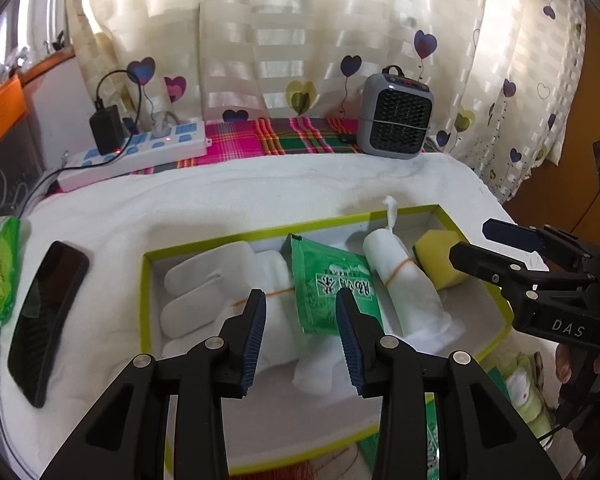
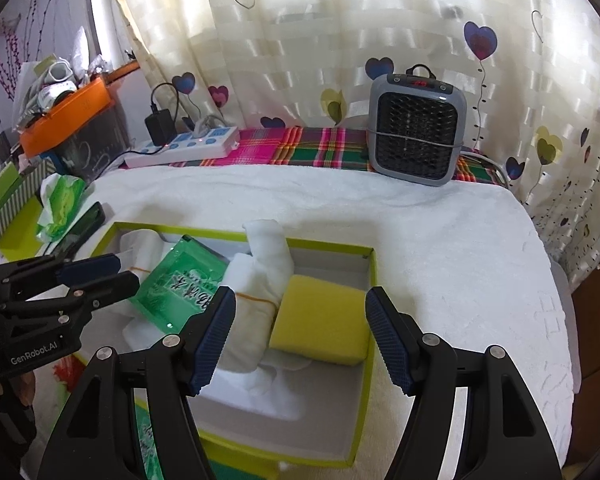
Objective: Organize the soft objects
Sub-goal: 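Withdraw both tools from the box toward the green cloth and rolled towel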
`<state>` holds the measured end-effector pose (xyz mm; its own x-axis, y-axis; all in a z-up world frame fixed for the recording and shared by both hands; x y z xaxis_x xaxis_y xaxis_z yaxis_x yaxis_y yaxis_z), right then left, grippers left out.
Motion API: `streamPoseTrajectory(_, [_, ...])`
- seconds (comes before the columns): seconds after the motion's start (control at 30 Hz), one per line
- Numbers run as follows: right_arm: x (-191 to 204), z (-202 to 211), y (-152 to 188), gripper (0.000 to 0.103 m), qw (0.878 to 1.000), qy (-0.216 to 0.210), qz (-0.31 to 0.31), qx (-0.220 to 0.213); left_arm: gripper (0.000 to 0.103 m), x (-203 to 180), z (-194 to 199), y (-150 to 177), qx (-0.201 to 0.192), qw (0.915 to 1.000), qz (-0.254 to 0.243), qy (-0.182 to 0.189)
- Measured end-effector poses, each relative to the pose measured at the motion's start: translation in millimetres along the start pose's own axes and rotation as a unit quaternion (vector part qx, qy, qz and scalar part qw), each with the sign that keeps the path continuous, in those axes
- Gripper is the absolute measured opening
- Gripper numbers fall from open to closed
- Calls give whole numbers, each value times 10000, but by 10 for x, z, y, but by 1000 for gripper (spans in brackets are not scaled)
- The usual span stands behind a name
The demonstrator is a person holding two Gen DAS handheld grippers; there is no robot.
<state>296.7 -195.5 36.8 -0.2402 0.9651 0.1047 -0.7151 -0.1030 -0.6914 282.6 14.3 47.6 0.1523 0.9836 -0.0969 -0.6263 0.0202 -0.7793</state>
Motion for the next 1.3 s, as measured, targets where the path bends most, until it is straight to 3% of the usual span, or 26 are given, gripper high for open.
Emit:
streamPoseTrajectory(0.93, [126,765,514,68,9990,22,-184,-409,38,-19,826,476,-331,9983,-217,-427])
streamPoseTrajectory(1.3, [95,1003,746,68,9984,142,-286,-467,39,82,999,686,-329,9990,8,-301])
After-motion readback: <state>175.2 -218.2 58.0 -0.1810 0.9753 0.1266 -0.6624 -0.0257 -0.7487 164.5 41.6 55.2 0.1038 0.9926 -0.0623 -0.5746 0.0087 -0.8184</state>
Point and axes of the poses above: each gripper's, at about its wrist camera, not at the fingertips, and z roughly against the way its jaws point, x to its left, y to its underside, the point moved 2 cm from there along -z, roughly the way its jaws point, and after that the axes turned 9 degrees about -x, right-handed, at the moved point
